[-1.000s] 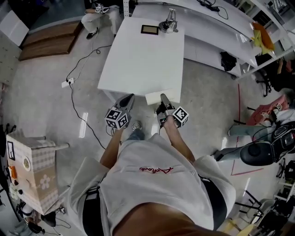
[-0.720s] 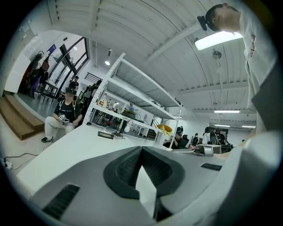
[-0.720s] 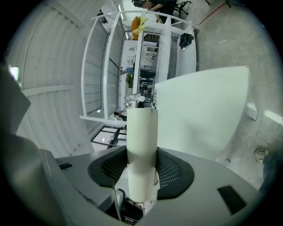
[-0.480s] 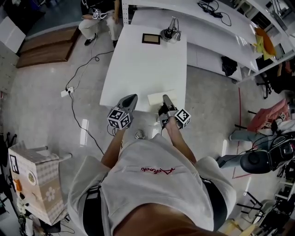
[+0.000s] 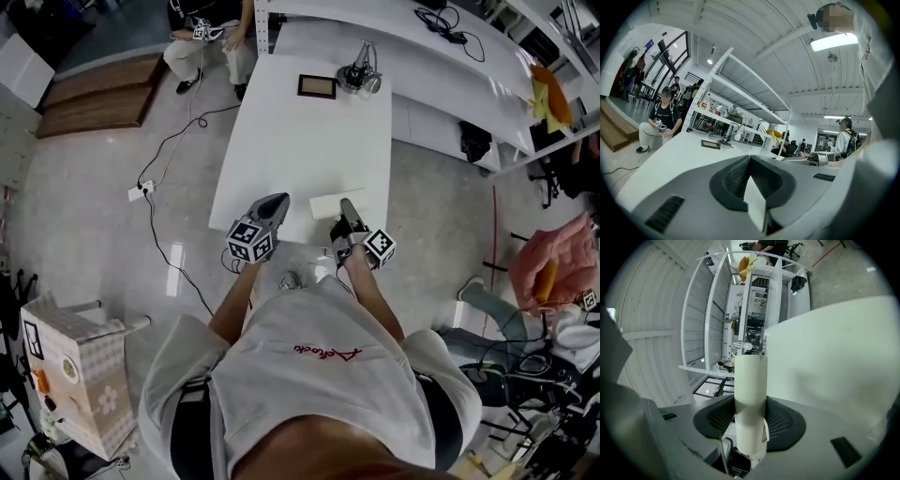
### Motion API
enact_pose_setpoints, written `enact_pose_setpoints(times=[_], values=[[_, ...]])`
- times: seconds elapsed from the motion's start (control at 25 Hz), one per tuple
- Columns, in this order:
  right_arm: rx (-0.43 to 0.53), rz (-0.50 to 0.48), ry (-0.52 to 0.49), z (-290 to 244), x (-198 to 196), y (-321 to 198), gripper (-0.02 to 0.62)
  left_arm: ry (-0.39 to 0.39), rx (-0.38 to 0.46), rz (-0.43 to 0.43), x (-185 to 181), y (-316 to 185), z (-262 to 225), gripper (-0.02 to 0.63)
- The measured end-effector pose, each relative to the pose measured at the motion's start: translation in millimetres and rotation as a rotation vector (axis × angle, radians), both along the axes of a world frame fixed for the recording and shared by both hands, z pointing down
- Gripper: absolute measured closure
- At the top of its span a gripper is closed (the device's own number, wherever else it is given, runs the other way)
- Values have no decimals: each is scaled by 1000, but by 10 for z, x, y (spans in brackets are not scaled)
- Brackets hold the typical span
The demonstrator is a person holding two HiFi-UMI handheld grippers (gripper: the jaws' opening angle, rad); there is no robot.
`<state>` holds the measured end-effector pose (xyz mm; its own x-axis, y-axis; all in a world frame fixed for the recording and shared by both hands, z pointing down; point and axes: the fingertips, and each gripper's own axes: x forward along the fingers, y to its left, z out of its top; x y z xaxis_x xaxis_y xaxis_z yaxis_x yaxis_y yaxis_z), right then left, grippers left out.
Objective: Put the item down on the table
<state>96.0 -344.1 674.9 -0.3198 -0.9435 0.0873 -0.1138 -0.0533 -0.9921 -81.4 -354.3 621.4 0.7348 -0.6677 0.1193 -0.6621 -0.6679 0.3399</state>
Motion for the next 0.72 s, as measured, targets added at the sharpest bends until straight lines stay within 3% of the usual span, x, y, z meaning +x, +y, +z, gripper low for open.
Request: enact_pose_setpoints(times=[0.72], values=[[-61,-110,-23,196,222,-186,394,-24,-54,-130,188,34,74,587]])
